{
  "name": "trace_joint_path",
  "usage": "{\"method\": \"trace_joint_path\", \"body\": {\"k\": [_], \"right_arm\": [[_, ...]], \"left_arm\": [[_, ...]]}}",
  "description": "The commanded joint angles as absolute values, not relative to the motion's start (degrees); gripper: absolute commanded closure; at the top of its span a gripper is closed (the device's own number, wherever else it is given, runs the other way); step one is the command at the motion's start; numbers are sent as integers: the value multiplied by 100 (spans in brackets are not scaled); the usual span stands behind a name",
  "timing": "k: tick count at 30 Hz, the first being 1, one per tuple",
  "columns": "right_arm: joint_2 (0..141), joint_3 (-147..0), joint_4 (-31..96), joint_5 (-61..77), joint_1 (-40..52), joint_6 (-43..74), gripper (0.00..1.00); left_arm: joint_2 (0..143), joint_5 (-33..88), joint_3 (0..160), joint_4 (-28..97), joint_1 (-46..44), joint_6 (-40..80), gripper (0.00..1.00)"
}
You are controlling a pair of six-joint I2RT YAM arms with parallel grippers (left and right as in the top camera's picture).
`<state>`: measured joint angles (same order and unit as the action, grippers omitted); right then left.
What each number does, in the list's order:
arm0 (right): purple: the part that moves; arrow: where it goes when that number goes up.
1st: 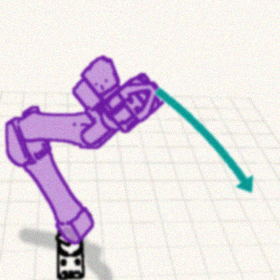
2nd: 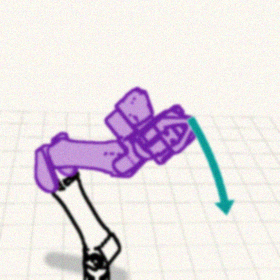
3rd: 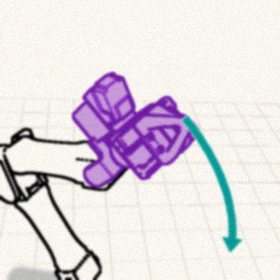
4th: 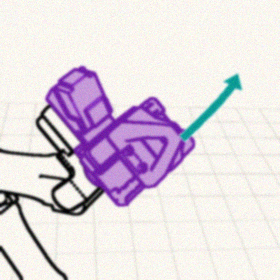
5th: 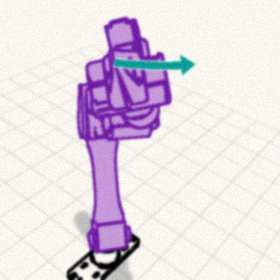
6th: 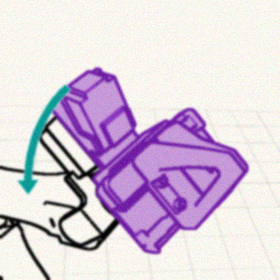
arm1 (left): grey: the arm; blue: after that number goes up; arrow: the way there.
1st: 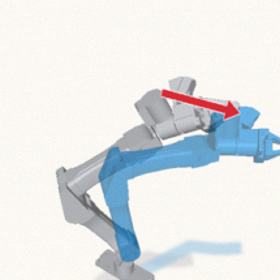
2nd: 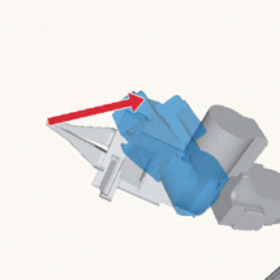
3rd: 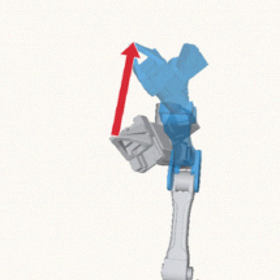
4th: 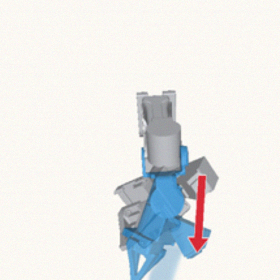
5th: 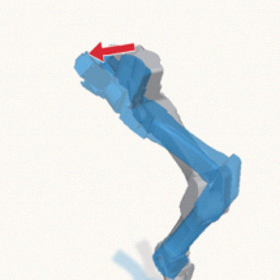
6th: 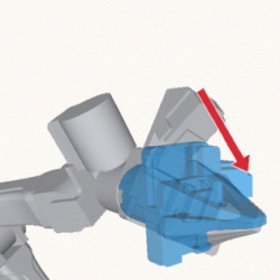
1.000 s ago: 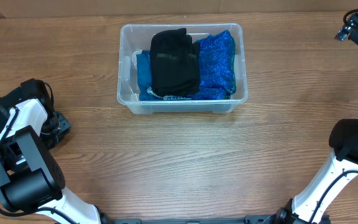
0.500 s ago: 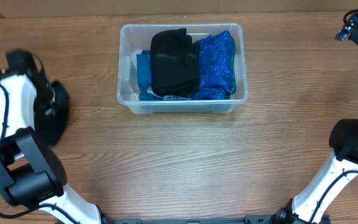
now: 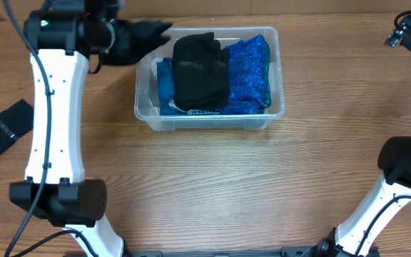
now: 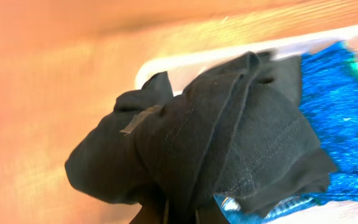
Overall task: Pack container
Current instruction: 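Carry the second black garment into the container with the left gripper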
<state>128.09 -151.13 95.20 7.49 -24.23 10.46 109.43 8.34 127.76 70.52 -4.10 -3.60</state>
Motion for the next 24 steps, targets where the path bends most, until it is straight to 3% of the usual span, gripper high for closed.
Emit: {"method": "trace_joint_path", "body": {"k": [1,5,24], "right_arm": [[12606,-15266,9502,753,-2412,1050,0],[12606,-15266,9502,753,-2412,1052,0],[12606,-15266,9500,753,-2412,1050,0]], "left_arm": [[10892,427,13384,6858,-996,-1352,96],[10908,338,13395,6624,-1354,-1441,96],[12151,257,13364,6292,-1194,-1767,96]]}}
